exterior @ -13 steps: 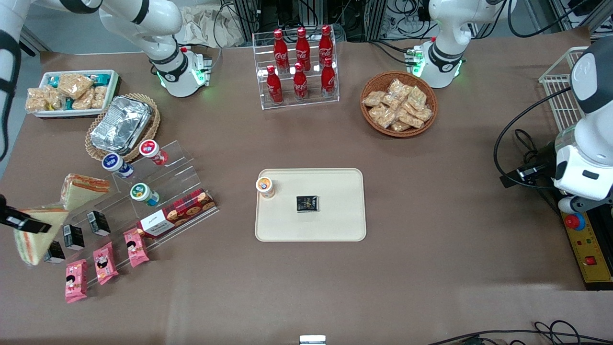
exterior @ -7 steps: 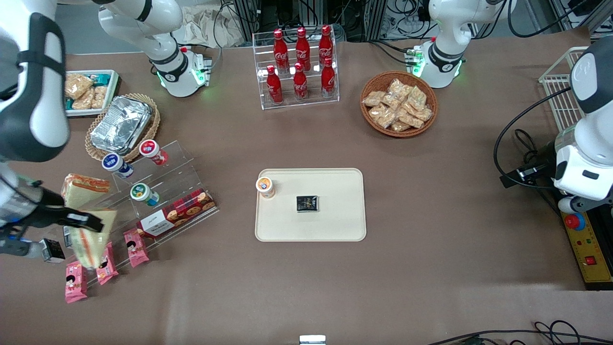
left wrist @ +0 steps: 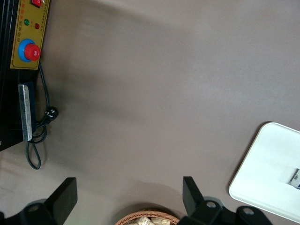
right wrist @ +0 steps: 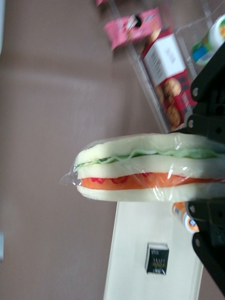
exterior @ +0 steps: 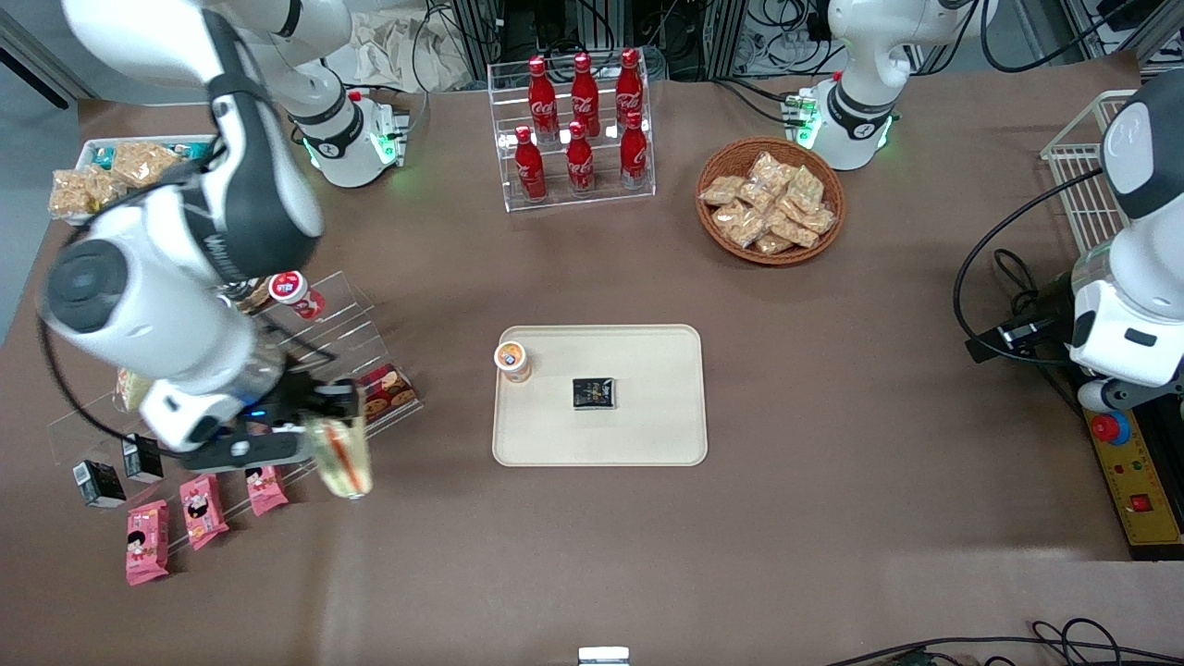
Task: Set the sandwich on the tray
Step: 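Carry the sandwich over the cream tray beside the black packet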
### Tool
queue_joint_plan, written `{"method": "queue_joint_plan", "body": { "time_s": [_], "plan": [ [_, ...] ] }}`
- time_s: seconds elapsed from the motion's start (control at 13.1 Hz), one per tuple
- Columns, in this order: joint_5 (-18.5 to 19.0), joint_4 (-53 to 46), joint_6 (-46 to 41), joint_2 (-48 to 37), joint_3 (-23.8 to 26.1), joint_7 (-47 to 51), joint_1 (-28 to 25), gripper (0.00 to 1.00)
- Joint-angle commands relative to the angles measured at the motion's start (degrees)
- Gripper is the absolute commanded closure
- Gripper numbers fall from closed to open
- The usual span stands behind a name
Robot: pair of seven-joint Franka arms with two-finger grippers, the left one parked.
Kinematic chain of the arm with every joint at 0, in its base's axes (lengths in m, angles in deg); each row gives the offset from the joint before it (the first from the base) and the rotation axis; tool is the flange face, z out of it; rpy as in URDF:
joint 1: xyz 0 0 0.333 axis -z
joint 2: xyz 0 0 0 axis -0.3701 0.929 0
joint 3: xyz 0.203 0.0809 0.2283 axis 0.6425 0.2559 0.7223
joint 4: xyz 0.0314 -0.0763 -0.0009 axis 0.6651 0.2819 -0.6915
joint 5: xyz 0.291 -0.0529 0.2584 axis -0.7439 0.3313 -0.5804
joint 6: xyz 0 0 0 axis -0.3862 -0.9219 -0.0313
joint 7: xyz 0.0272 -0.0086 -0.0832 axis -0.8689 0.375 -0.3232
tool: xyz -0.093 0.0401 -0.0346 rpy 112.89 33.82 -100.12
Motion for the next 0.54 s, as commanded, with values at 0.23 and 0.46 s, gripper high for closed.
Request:
{"method": "queue_joint_plan", "body": {
  "time_s": [0.23,0.46],
  "plan": [
    [6.13,-0.21,13.29,5.74,-0.43,-12.56,-11.98,0.6],
    [11.33,-0.21,15.41,10.22,-0.43,-12.74,-17.26,1.0]
  ]
}}
